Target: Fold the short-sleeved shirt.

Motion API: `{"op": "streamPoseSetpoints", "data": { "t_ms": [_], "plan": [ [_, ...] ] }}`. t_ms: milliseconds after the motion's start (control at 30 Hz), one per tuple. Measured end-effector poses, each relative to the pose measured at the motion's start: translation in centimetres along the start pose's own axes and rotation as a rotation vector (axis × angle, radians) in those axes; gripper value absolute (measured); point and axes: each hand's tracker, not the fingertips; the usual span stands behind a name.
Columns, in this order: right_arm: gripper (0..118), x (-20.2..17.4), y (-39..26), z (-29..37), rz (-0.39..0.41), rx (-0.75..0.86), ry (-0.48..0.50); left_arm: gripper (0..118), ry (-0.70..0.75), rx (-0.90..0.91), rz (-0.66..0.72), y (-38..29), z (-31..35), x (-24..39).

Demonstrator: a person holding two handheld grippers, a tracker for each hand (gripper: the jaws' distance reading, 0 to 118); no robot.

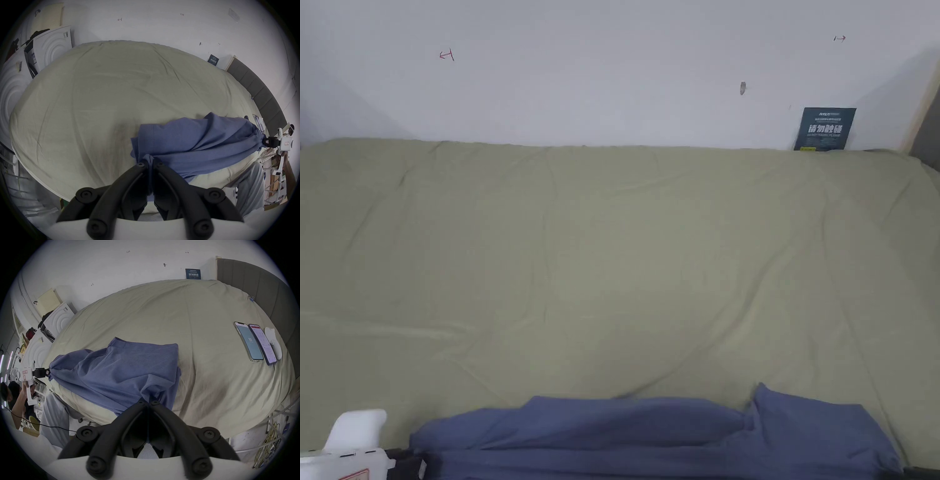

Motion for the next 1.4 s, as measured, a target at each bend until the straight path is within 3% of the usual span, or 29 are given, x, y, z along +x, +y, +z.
{"op": "streamPoseSetpoints", "data": {
  "t_ms": [100,133,167,200,233,267,300,433,533,600,633,667,700,733,800,1033,1100,1233,1300,1333,1367,1400],
  "plan": [
    [2,-0.2,0.1,0.3,0.025,-0.007,0.002,3,-0.003,-0.005,-0.011,0.0,0.2,0.1],
    [2,-0.4,0.0,0.4,0.03,-0.01,-0.004,10,-0.011,-0.003,-0.011,0.0,0.2,0.1],
    [3,-0.5,-0.1,0.4,0.034,-0.011,-0.007,32,-0.017,0.002,-0.005,-0.1,0.3,0.0],
    [8,-0.7,-0.1,0.4,0.031,-0.008,-0.016,69,-0.025,0.005,0.004,-0.2,0.4,-0.1],
    [44,-0.9,-0.1,0.5,0.023,0.004,-0.048,112,-0.001,0.003,0.001,-0.3,0.4,-0.7],
    [88,-1.2,-0.1,0.7,0.02,-0.011,-0.11,118,0.008,0.001,0.001,-0.6,0.7,-1.1],
    [118,-1.3,-0.1,0.7,0.023,-0.044,-0.132,118,0.014,0.051,-0.029,-0.6,1.6,-1.4],
    [116,-2.1,-0.1,3.7,-0.037,0.016,-0.075,118,0.09,0.033,0.046,-1.4,4.2,-2.6],
    [116,-4.1,-0.3,3.9,-0.041,0.039,-0.086,116,0.079,0.093,0.126,-1.7,6.4,-2.2],
    [112,-5.6,0.1,4.0,-0.053,0.06,-0.059,99,0.031,0.122,0.166,-1.5,7.1,-2.2],
    [91,-6.5,0.2,4.2,-0.059,0.089,-0.048,63,0.004,0.122,0.169,-1.3,7.1,-2.1],
    [57,-7.4,0.3,4.1,-0.053,0.147,-0.03,20,0.004,0.111,0.168,-1.0,7.1,-2.0],
    [19,-8.4,0.5,4.2,-0.043,0.173,-0.027,7,0.008,0.099,0.175,-0.8,6.8,-1.9],
    [1,-9.5,0.7,4.2,-0.039,0.194,-0.057,7,-0.01,0.103,0.183,-0.7,6.5,-1.9],
    [1,-11.4,0.9,4.0,-0.01,0.266,-0.13,6,-0.014,0.082,0.182,-0.5,5.8,-2.1],
    [1,-15.4,1.0,3.8,0.05,0.281,-0.103,7,-0.189,0.088,0.317,0.2,4.7,-5.8],
    [1,-15.4,1.0,3.3,0.061,0.278,-0.101,7,-0.289,0.087,0.389,0.4,4.4,-7.4],
    [1,-16.2,0.9,3.2,0.051,0.272,-0.068,7,-0.295,0.039,0.41,1.0,2.9,-9.3],
    [1,-16.4,0.8,2.8,0.059,0.265,-0.074,8,-0.364,-0.005,0.433,1.0,1.8,-9.7],
    [1,-16.8,0.9,2.8,0.065,0.259,-0.076,31,-0.418,-0.024,0.446,1.0,1.2,-9.9],
    [1,-16.8,0.9,2.7,0.065,0.251,-0.07,76,-0.457,-0.03,0.451,1.0,0.6,-10.0],
    [1,-16.8,0.9,2.5,0.062,0.243,-0.067,112,-0.489,-0.037,0.477,1.0,0.1,-10.0]
  ]
}}
